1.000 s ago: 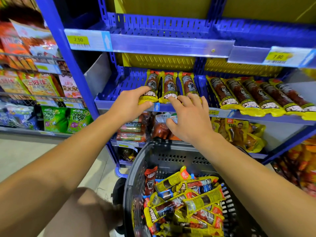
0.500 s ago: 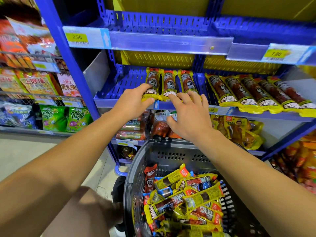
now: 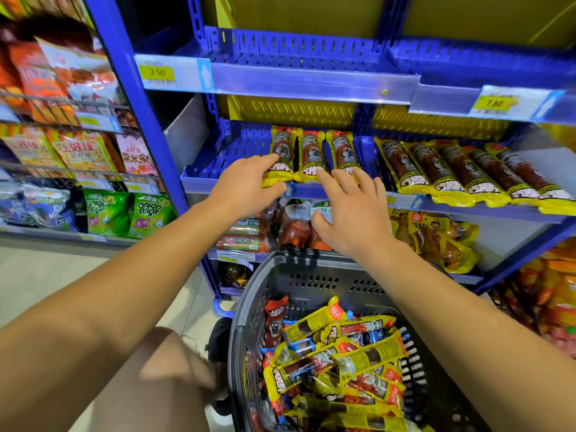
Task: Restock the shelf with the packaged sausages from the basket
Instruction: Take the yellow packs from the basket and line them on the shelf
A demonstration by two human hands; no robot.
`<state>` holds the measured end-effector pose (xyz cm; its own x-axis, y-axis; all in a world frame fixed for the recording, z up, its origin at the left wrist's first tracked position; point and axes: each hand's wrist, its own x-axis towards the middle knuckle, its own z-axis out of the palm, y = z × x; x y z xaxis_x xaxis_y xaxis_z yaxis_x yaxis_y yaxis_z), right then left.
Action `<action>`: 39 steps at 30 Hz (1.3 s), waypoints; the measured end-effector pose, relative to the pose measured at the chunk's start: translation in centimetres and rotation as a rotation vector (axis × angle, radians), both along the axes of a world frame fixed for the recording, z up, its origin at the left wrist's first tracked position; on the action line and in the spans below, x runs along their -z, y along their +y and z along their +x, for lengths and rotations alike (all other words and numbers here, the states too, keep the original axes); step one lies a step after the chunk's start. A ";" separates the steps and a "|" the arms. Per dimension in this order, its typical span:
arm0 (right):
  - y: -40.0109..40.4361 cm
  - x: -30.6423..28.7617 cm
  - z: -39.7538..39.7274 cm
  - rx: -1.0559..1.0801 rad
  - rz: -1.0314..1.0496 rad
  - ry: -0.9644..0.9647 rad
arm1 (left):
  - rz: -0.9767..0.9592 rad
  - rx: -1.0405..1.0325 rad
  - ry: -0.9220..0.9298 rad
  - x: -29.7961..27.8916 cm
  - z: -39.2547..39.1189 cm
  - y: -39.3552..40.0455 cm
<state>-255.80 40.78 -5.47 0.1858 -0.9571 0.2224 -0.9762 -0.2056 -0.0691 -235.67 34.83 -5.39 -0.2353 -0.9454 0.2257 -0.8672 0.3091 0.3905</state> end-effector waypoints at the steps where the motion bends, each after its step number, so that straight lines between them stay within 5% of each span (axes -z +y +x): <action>1: 0.6 0.0 -0.1 -0.002 -0.006 -0.008 | -0.029 0.001 0.000 0.0 -0.2 0.7; 9: 7.4 3.3 -2.0 -0.053 -0.027 -0.090 | -0.156 0.101 -0.053 2.6 -3.1 9.6; 25: 14.8 16.6 -12.6 0.059 0.462 0.065 | 0.464 0.139 -0.184 20.8 -8.2 15.3; 39: 14.7 23.7 -15.8 0.166 0.700 -0.071 | 0.810 0.081 -0.067 31.6 -12.4 15.4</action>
